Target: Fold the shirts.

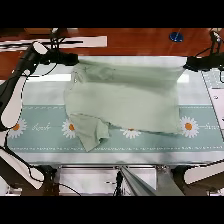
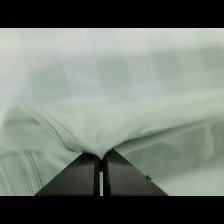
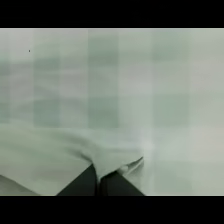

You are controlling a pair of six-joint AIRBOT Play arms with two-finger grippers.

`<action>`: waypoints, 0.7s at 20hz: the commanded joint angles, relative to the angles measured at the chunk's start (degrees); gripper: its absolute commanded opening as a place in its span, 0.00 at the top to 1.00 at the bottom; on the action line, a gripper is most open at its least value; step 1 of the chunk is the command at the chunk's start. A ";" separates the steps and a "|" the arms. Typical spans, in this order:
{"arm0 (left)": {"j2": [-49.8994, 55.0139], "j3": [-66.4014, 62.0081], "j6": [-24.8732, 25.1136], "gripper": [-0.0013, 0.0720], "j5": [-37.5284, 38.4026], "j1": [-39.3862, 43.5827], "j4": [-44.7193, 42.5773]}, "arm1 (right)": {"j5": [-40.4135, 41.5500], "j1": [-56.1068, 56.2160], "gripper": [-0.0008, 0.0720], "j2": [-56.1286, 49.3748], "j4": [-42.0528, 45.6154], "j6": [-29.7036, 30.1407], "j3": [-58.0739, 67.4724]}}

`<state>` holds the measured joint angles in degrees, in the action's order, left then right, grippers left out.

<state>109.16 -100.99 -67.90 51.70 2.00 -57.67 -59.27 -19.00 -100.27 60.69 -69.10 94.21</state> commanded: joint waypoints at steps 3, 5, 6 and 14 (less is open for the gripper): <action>1.25 -0.90 -7.87 0.95 18.49 -0.55 -10.49 | -8.90 -0.17 0.97 0.28 5.73 -7.41 -0.50; 2.05 -0.90 -7.89 0.95 18.18 -0.20 -10.34 | -9.70 0.04 0.97 -1.03 5.44 -8.02 -0.55; 2.40 -0.90 -7.89 0.95 17.79 -0.04 -10.34 | -10.14 0.44 0.97 -1.88 5.55 -7.98 -0.55; 3.67 -0.90 -7.85 0.95 11.74 -0.13 -10.34 | -8.87 3.10 0.97 -6.32 6.43 -8.57 -0.55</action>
<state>112.57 -101.82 -75.50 65.76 1.83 -67.85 -68.31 -16.36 -105.58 66.43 -77.03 93.69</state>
